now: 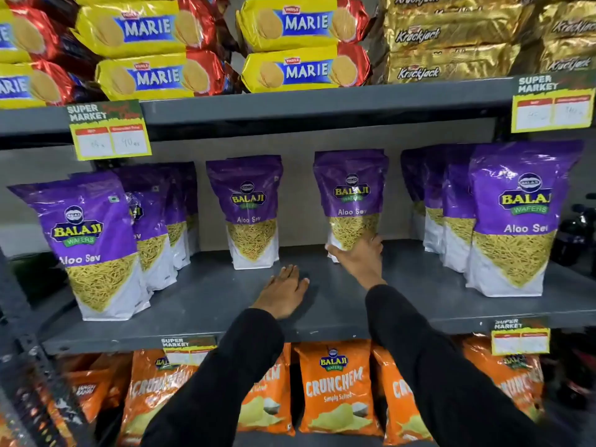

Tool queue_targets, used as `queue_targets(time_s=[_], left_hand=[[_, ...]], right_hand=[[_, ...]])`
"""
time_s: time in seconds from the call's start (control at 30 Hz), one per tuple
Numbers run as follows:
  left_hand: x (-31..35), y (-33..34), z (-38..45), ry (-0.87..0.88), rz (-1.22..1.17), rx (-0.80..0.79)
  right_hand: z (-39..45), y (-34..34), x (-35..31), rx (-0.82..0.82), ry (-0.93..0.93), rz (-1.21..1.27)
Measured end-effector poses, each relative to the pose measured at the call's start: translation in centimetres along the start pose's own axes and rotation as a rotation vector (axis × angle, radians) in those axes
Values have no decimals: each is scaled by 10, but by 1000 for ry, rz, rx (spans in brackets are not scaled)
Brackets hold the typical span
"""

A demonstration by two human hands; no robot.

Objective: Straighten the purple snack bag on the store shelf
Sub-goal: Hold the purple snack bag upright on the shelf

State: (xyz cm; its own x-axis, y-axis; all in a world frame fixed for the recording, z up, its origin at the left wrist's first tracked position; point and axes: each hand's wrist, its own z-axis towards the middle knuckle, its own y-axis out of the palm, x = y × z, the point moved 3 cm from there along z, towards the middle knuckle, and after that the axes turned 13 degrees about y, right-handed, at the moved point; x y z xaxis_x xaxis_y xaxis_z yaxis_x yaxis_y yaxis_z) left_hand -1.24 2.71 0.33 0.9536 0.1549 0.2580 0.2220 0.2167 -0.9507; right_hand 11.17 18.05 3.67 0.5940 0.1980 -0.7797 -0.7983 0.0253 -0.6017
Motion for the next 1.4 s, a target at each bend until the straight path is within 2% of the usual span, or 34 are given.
queue_targets(time_s=[0.1,0.33,0.7,1.4], left_hand=[[-8,7,7,-2,22,-16],[-23,20,19,39,67,-57],[-22,21,18,56,89,-59],[-12,15,13,48,155,-66]], right_hand=[[13,11,-3,28,85,5],[33,33,-7,161,104,59],[32,32,-5,166,112,31],[-97,-25,37,326,62,19]])
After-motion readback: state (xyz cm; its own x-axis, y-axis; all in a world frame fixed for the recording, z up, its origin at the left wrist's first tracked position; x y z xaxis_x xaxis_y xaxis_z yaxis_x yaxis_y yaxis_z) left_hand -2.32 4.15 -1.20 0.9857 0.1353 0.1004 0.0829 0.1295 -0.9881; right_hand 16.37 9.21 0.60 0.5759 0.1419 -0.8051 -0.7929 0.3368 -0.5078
